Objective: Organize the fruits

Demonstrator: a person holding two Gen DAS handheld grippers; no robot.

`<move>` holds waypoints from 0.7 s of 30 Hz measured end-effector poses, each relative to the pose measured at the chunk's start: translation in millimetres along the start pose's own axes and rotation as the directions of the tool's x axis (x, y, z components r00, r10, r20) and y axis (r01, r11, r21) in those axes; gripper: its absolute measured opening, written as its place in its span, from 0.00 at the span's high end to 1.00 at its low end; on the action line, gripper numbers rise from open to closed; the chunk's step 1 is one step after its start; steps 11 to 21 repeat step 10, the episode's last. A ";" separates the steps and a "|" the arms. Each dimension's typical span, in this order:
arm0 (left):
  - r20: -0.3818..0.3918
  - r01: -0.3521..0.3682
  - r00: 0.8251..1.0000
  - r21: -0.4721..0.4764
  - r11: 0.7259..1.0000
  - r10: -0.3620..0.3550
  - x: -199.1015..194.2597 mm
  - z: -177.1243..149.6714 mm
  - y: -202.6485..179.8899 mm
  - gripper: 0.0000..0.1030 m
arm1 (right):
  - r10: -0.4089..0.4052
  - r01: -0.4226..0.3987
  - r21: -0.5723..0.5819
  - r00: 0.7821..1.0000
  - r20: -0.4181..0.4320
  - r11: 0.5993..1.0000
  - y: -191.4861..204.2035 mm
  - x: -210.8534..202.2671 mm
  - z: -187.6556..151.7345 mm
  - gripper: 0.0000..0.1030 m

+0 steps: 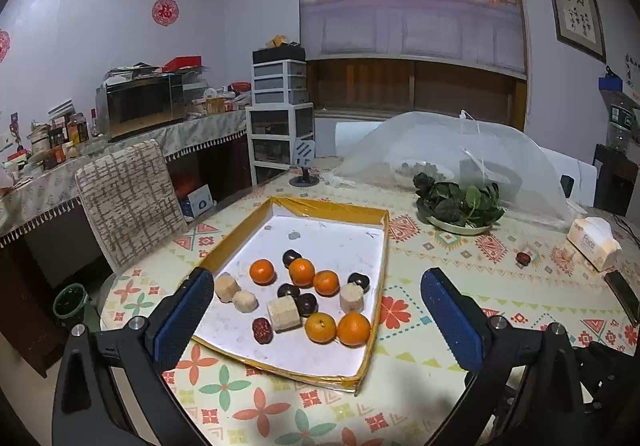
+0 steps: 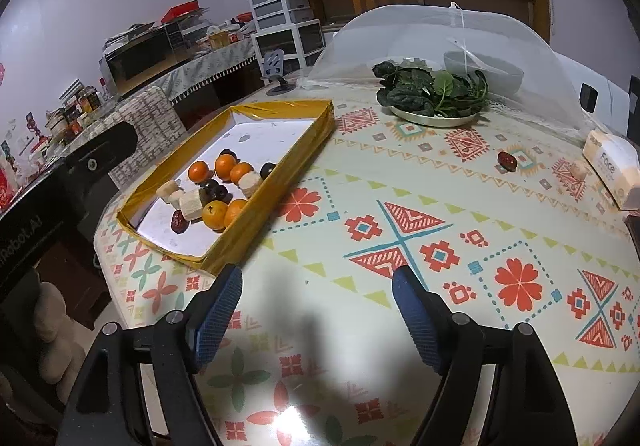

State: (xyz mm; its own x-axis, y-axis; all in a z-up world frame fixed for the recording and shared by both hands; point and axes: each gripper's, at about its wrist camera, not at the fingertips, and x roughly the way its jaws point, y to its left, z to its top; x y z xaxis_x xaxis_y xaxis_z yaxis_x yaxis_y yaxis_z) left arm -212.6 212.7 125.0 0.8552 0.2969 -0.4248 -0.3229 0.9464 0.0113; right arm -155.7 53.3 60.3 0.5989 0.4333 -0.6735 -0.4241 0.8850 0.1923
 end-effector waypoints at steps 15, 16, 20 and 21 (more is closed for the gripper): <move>-0.063 0.045 0.997 0.031 0.999 -0.043 11.7 -5.8 -22.4 0.00 | 0.005 -0.004 0.060 1.000 -0.004 0.998 -23.7 2.9 -0.4 0.19; -0.063 0.045 0.997 0.031 0.999 -0.043 11.7 -5.8 -22.4 0.00 | 0.005 -0.004 0.060 1.000 -0.004 0.998 -23.7 2.9 -0.4 0.19; -0.063 0.045 0.997 0.031 0.999 -0.043 11.7 -5.8 -22.4 0.00 | 0.005 -0.004 0.060 1.000 -0.004 0.998 -23.7 2.9 -0.4 0.19; -0.063 0.045 0.997 0.031 0.999 -0.043 11.7 -5.8 -22.4 0.00 | 0.005 -0.004 0.060 1.000 -0.004 0.998 -23.7 2.9 -0.4 0.19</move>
